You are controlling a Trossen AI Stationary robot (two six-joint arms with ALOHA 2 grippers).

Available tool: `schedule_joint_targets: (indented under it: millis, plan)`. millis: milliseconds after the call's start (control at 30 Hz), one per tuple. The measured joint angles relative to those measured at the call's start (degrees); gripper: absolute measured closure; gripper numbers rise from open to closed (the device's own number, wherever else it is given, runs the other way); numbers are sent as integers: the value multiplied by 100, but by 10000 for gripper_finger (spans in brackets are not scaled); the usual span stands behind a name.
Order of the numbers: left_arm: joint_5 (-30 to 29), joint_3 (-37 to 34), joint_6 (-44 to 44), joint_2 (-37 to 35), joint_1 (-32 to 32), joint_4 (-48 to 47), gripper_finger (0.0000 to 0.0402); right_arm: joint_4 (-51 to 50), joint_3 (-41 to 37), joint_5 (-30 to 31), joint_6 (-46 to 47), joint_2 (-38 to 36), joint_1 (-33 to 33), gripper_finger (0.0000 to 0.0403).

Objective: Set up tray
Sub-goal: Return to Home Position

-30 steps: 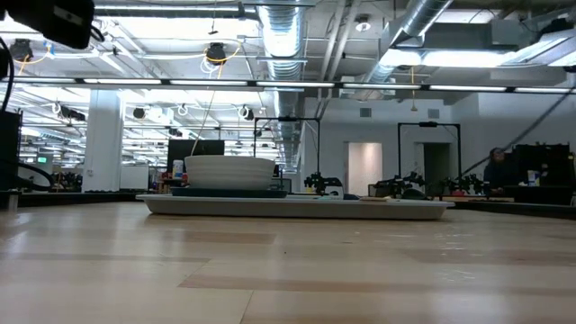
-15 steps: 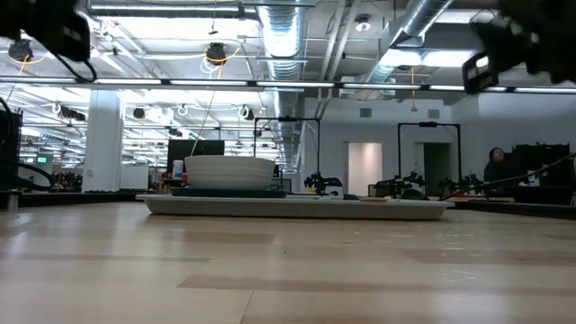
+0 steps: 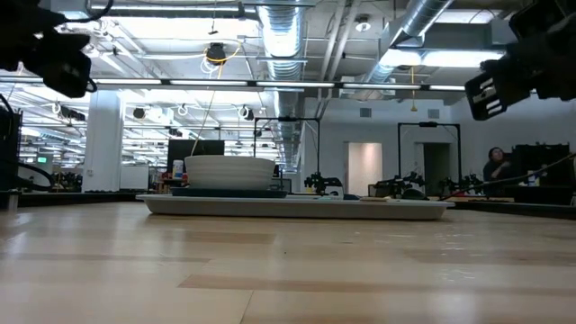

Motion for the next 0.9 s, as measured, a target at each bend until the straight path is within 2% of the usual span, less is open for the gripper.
schedule_joint_targets:
  millis: [200, 400, 900]
  plan:
    - [-454, -2, 96, 98, 10, -18, 276, -9, 0, 2, -9, 163, 1, 301]
    - [-449, -6, 501, 103, 10, -17, 276, -34, 0, 0, -7, 276, -1, 301]
    - [-442, -14, 413, 103, 10, -17, 276, -8, 0, -3, -7, 270, 0, 301]
